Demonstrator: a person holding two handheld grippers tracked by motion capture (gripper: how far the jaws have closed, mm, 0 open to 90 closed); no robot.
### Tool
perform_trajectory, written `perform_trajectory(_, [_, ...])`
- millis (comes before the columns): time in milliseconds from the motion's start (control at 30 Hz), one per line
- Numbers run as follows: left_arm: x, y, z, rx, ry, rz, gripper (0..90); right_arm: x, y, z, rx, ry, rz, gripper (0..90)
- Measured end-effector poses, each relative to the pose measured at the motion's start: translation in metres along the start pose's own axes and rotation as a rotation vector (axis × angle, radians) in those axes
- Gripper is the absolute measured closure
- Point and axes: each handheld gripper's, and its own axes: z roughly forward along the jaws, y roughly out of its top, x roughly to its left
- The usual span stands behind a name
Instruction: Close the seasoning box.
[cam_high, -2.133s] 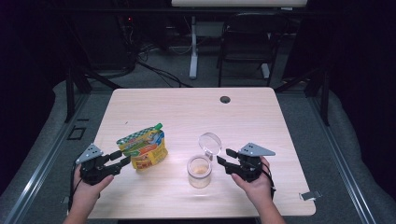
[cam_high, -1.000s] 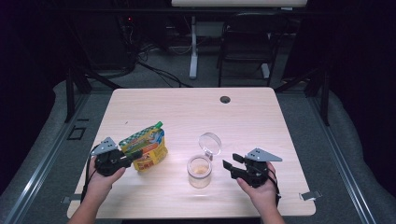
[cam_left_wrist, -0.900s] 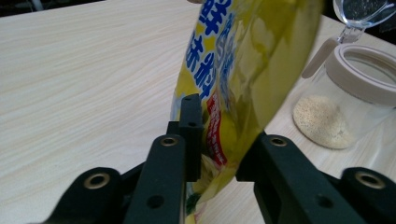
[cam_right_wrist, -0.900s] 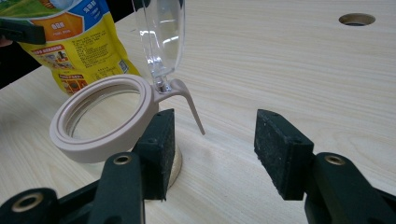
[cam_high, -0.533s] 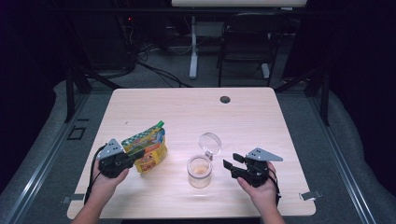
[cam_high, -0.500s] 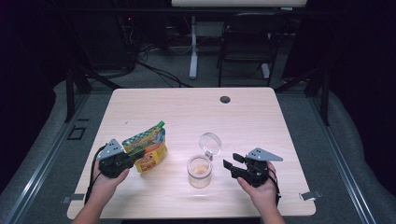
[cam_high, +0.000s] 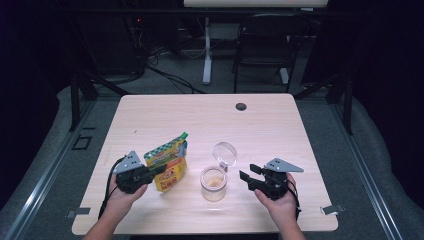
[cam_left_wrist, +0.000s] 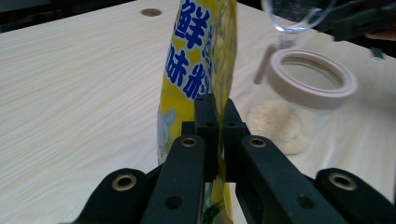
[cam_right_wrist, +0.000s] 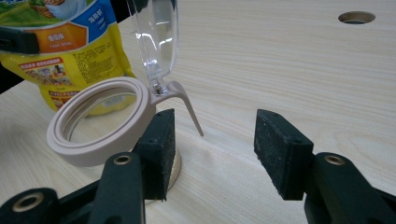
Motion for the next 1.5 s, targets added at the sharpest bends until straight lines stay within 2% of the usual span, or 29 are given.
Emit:
perform_trajectory(133, [-0.006,-0.001,0.001,0.012,-0.045,0.02,89.9,0.0,0.0,0.0,0.0,0.004,0.0,48.0])
perform_trajectory(233, [-0.005,-0.003,-0.001,0.021,-0.059,0.006,89.3,0.0,0.0,0.0,-0.001,0.005,0.001,48.0])
perform_trajectory(400, [0.001,-0.007,-0.004,0.011,-0.092,-0.062,81.7,0.0,0.0,0.002,-0.002,0.006,0.002,47.8])
perform_trajectory(467, [0.002,-0.008,-0.002,0.01,-0.089,-0.079,78.6,0.0,0.001,0.003,0.004,0.01,-0.002,47.7])
perform_trajectory(600, [0.004,-0.01,0.003,0.039,-0.108,-0.115,66.7,0.001,0.001,0.004,0.008,0.008,-0.005,47.2])
perform_trajectory(733, [0.007,-0.012,0.007,0.064,-0.098,-0.148,55.8,0.001,0.0,0.005,0.009,0.007,-0.006,46.8])
perform_trajectory(1033, [0.01,-0.018,0.013,0.085,-0.074,-0.194,46.2,0.0,0.0,0.005,0.01,0.005,-0.006,46.3])
perform_trajectory(1333, [0.007,-0.027,0.028,0.12,-0.057,-0.169,43.5,0.0,0.0,0.005,0.013,0.007,-0.008,46.0])
perform_trajectory(1500, [0.008,-0.033,0.033,0.098,-0.045,-0.183,43.8,0.0,0.0,0.005,0.013,0.007,-0.008,46.0])
